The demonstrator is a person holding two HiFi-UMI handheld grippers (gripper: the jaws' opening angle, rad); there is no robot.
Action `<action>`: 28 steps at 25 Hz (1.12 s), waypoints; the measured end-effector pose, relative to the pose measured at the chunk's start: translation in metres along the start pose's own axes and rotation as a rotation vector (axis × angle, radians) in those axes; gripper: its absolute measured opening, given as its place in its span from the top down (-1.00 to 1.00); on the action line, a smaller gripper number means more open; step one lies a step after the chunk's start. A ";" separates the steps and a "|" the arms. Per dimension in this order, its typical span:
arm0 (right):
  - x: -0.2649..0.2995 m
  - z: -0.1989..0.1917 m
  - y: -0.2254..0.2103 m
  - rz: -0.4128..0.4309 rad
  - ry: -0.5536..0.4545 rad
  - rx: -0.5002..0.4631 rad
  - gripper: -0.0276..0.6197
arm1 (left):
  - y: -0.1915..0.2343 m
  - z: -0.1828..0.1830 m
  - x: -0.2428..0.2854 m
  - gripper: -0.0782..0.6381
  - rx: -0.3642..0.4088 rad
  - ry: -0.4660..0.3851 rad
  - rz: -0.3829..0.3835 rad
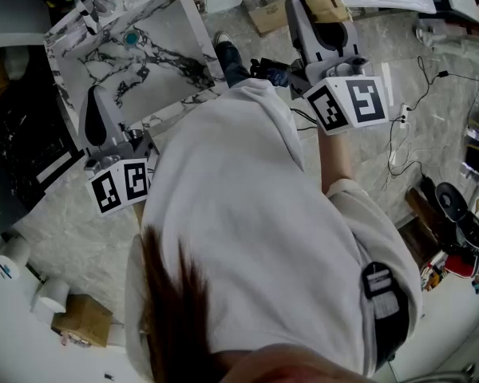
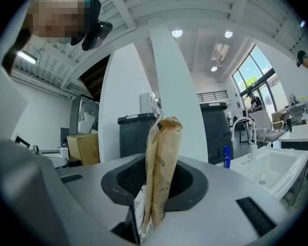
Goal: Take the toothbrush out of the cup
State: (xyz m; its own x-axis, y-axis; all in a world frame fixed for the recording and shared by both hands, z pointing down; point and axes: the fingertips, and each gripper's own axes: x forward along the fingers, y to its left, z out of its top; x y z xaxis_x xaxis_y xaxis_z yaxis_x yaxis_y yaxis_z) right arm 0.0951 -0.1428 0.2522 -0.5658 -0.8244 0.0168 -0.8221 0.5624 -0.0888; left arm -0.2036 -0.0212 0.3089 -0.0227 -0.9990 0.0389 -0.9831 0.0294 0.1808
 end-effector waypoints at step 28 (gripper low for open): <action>-0.011 -0.051 0.015 0.034 0.123 0.019 0.65 | -0.002 -0.011 -0.004 0.75 -0.016 0.025 -0.005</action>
State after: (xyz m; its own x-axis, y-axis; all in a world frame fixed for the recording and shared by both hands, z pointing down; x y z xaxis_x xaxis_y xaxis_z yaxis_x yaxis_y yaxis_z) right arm 0.0857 -0.1222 0.3014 -0.5979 -0.7900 0.1357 -0.8015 0.5878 -0.1099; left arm -0.1990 -0.0168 0.3193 -0.0127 -0.9979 0.0629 -0.9801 0.0248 0.1968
